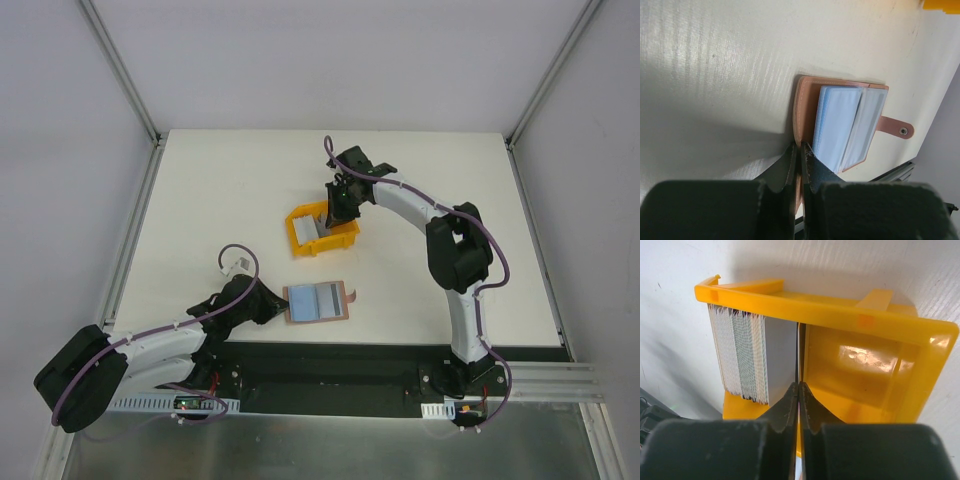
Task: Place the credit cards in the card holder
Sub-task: Pick up the credit card from the storage box.
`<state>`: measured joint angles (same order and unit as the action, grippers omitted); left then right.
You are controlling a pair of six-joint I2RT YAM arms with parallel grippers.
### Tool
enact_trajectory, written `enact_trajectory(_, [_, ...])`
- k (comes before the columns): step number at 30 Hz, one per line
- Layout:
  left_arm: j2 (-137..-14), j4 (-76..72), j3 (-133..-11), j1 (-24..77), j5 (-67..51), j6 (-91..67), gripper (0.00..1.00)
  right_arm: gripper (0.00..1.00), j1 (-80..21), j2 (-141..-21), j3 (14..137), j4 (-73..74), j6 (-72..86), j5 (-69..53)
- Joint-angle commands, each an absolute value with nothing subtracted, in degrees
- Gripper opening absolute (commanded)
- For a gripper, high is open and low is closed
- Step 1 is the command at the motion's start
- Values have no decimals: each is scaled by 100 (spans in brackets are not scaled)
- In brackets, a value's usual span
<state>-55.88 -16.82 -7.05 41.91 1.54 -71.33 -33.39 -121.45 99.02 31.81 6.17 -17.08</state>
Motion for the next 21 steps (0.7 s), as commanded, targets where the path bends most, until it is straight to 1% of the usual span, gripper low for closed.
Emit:
enact_trajectory(1, [-5643, -1503, -721, 4175, 105, -7014, 0, 2, -3366, -12067, 10099, 3252, 598, -1679])
enact_trajectory(4, [-5643, -1494, -712, 4175, 88, -7005, 0, 3, -3392, -12155, 10125, 3199, 633, -1714])
enact_trajectory(11, [-5642, -1485, -712, 4175, 105, -7022, 0, 12, -3445, -12278, 10239, 3252, 642, -1653])
enact_trajectory(14, [-5642, -1468, -703, 4175, 105, -7022, 0, 13, -3454, -12313, 10309, 3287, 598, -1591])
enact_trajectory(16, [-5608, -1450, -703, 4166, 105, -7022, 0, 16, -3445, -12375, 10406, 3401, 580, -1521])
enact_trajectory(18, [-5599, -1450, -694, 4175, 114, -7031, 0, 13, -3463, -12427, 10511, 3524, 536, -1468])
enact_trajectory(21, [-5599, -1441, -686, 4175, 97, -7031, 0, 17, -3472, -12577, 10766, 3797, 457, -1274])
